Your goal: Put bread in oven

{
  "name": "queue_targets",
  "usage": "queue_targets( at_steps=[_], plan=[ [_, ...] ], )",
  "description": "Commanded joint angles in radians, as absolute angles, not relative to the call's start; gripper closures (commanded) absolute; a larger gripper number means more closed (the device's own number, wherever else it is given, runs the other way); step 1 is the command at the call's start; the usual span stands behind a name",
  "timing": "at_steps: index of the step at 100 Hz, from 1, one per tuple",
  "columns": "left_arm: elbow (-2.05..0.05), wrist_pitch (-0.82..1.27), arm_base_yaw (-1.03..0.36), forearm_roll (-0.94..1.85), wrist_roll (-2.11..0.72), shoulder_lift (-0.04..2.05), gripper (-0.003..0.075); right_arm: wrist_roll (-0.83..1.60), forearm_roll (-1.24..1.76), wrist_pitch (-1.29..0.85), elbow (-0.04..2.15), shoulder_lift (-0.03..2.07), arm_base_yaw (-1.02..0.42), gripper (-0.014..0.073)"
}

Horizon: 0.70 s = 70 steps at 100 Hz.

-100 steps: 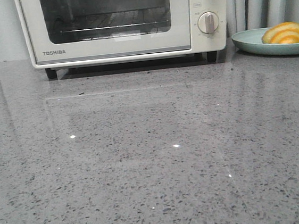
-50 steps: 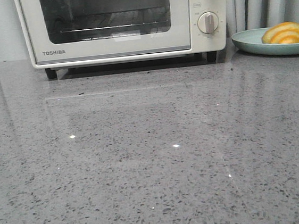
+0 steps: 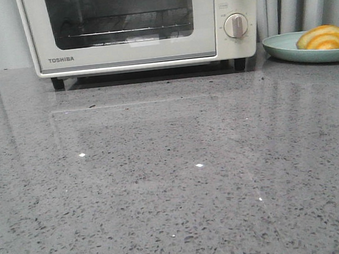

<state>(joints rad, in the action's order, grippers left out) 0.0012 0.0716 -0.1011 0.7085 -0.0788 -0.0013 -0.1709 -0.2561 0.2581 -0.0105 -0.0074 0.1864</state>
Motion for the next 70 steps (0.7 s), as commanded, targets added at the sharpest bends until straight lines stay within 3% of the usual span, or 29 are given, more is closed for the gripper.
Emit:
queue_targets(
  at_steps=[1,15,29,46,70],
  plan=[
    [0.023,-0.031,-0.098,0.944,-0.071,-0.027,0.0741,-0.260,-0.165,0.345,-0.031,-0.028,0.185,0.0662],
    [-0.012,-0.020,-0.100,0.975,-0.081,-0.027,0.0741,-0.264,0.075,0.152,0.021,-0.026,0.185,0.0661],
    [-0.181,0.123,-0.125,0.790,-0.214,0.049,0.0742,-0.264,0.069,-0.011,0.164,0.031,0.184,0.0661],
    [-0.428,0.187,-0.171,0.720,-0.390,0.358,0.0741,-0.220,0.038,-0.304,0.365,0.221,0.170,0.0663],
    [-0.766,0.163,-0.288,0.720,-0.588,0.814,0.0741,-0.191,0.038,-0.315,0.497,0.356,0.046,0.0663]
  ],
)
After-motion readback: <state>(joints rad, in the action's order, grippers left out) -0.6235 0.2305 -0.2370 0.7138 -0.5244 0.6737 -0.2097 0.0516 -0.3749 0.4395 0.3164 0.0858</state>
